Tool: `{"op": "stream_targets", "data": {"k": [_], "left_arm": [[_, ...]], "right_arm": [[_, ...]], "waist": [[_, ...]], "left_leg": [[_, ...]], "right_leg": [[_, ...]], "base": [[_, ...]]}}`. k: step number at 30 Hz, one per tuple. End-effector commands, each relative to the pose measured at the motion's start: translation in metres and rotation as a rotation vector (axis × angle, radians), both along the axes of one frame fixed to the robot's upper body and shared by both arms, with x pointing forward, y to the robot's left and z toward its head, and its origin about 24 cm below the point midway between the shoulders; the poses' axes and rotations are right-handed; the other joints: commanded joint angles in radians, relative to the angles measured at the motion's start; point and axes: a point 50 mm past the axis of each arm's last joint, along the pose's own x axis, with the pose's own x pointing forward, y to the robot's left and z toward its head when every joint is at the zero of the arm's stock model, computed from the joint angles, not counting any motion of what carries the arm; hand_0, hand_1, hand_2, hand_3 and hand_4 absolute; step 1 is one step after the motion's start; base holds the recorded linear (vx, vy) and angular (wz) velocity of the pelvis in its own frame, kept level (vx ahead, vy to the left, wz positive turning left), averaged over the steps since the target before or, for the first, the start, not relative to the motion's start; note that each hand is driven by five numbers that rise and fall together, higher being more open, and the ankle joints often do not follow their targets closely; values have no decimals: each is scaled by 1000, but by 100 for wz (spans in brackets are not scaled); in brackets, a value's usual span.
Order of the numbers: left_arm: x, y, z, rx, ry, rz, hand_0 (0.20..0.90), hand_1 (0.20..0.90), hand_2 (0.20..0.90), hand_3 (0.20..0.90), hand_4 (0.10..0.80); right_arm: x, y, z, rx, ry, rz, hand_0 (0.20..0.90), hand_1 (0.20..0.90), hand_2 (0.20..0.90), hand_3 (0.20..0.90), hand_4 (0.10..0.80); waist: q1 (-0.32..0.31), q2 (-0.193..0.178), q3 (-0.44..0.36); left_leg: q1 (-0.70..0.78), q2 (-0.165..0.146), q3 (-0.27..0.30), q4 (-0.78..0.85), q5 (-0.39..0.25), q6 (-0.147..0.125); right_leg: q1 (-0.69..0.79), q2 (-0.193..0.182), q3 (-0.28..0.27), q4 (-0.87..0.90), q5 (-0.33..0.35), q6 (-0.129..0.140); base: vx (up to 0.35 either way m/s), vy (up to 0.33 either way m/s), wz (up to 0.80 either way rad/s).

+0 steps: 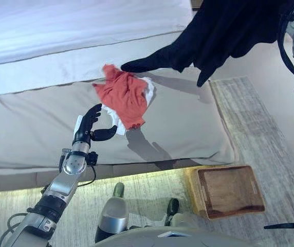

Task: Pick up the clothes from the bed and place them into the basket

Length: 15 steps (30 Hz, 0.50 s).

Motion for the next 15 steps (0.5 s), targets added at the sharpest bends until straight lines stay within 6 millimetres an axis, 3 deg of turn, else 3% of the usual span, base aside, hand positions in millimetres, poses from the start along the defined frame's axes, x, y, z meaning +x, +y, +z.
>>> {"op": "stream_targets", "data": {"k": [1,8,15], "left_arm": [[-3,-15,-1,-10,-56,-57,900,900,900,900,800],[7,-24,-2,-12,-52,-72,900,900,900,900,800],[10,-32,-3,-11,-48,-100,900,900,900,900,800]], "right_arm": [[-22,-14,17,-112,-123,-47,300,300,300,200,100],[-27,-40,-21,-72,-79,-95,300,300,300,200,100],[-38,-56,-28,-53,-70,-149,300,300,300,200,100]], "waist": [[-47,16,-203],[-132,27,-200],[-187,36,-197]], "left_leg": [[16,83,30,-82,9,-2],[25,102,76,-86,9,-14],[45,113,119,-86,4,-22]], "right_leg": [[-62,-6,26,43,28,15],[-67,20,89,16,42,8],[-70,38,137,7,46,4]], "base": [[-23,-25,-32],[-26,-24,-29],[-9,-16,-28]]}}
